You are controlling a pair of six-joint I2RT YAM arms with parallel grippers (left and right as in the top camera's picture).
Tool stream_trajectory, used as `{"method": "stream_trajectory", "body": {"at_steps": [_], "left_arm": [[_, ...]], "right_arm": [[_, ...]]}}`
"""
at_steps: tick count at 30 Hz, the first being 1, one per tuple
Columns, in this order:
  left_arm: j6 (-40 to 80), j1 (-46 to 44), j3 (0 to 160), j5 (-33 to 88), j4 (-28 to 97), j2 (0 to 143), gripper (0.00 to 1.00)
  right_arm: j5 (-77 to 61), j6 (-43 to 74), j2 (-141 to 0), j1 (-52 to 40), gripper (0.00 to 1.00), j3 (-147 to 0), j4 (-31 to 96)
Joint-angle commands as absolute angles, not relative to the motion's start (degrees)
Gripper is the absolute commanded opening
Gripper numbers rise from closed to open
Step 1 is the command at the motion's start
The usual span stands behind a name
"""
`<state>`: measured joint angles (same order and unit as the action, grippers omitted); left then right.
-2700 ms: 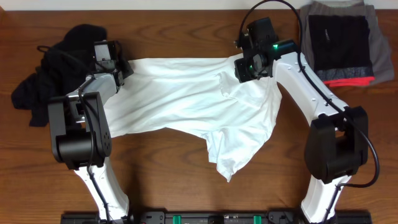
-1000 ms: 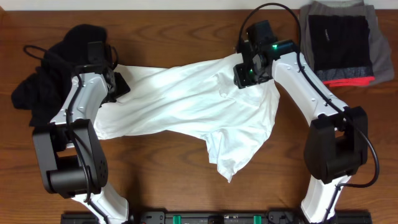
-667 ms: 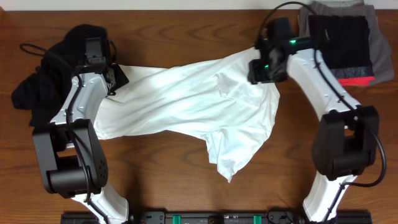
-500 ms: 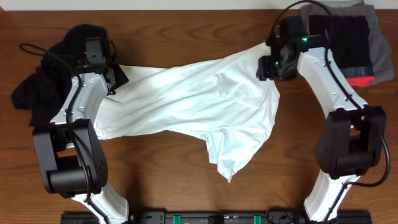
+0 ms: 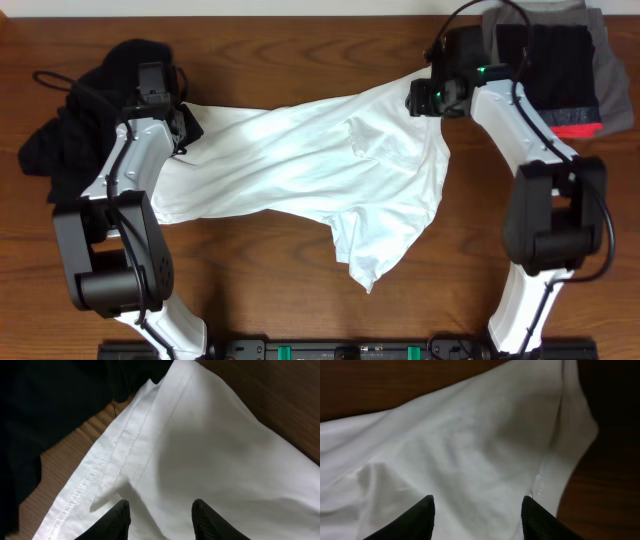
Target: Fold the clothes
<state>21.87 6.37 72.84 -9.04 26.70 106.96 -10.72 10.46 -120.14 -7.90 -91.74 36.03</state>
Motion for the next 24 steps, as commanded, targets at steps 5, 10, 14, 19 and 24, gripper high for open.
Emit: {"method": "stream_trajectory", "body": {"at_steps": [5, 10, 14, 19, 24], "left_arm": [[21.78, 6.68, 72.1, -9.47, 26.81, 111.11, 0.41], [21.78, 6.66, 72.1, -9.47, 26.81, 112.22, 0.4], [21.78, 6.66, 72.1, -9.47, 26.63, 112.22, 0.4], [21.78, 6.66, 72.1, -9.47, 26.68, 112.22, 0.4], [21.76, 6.66, 72.1, -9.47, 26.68, 112.22, 0.38]], "right_arm": [[-10.76, 12.4, -125.45, -6.52, 0.49, -91.0, 35.18], [-10.74, 12.38, -125.82, -5.56, 0.48, -91.0, 34.83], [-10.76, 12.4, -125.91, -5.26, 0.46, -90.98, 34.68], [-11.05, 12.88, -126.61, -5.32, 0.46, -90.98, 34.46], [-12.53, 12.84, -127.2, -5.32, 0.39, -90.96, 34.0]]}}
